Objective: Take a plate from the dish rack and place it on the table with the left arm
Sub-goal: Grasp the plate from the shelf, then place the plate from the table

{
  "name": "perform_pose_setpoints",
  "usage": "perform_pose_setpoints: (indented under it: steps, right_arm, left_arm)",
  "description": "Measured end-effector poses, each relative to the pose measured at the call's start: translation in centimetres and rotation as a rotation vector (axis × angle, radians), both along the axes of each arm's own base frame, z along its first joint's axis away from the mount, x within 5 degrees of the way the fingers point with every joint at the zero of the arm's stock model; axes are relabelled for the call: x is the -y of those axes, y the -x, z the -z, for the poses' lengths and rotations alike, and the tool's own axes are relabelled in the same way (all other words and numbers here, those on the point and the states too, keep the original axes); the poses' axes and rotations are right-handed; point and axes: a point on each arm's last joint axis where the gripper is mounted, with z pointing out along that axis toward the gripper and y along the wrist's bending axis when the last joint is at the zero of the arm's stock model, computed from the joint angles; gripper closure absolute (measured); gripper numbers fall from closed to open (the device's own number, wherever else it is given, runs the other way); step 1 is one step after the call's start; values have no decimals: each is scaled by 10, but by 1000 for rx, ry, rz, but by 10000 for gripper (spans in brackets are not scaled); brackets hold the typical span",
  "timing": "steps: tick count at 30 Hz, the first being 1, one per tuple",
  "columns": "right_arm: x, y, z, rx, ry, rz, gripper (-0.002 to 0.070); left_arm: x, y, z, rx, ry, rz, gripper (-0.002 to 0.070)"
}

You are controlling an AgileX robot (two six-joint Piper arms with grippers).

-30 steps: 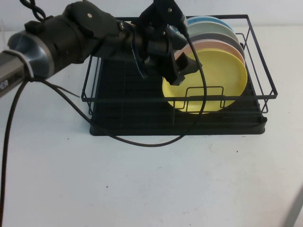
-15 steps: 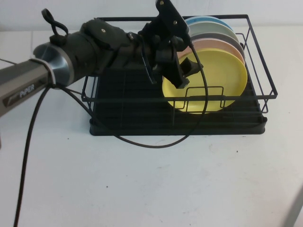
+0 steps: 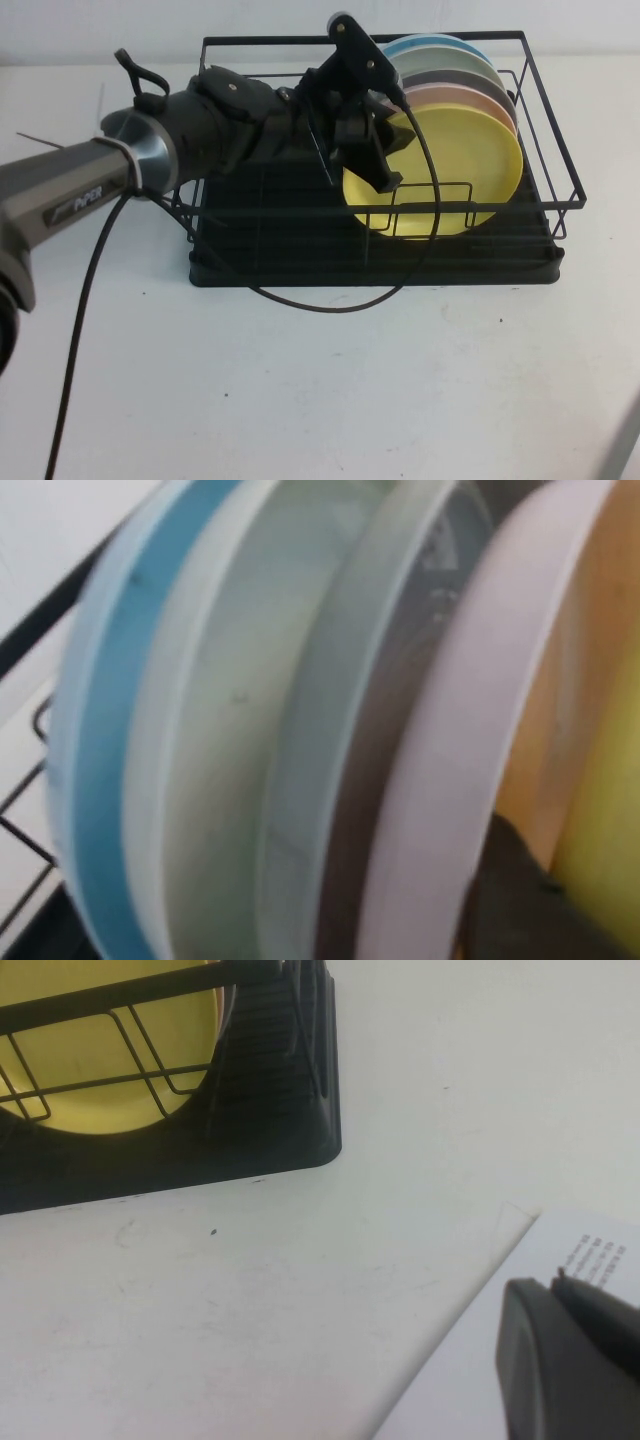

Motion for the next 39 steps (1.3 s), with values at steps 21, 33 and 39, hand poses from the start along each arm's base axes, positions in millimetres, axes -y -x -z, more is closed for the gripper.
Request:
perform_pose_setpoints:
  steps: [21,33,39]
  right_arm:
    - [0,0,0,0,0,0,694]
    - [0,0,0,0,0,0,694]
    - [0,0,0,0,0,0,694]
  left_arm:
    - [-48,118,-178,-164,299,100,599]
    - [-57,156,-99,-815,50,112,601]
    - [-71,164,0,-1004,134,-109,601]
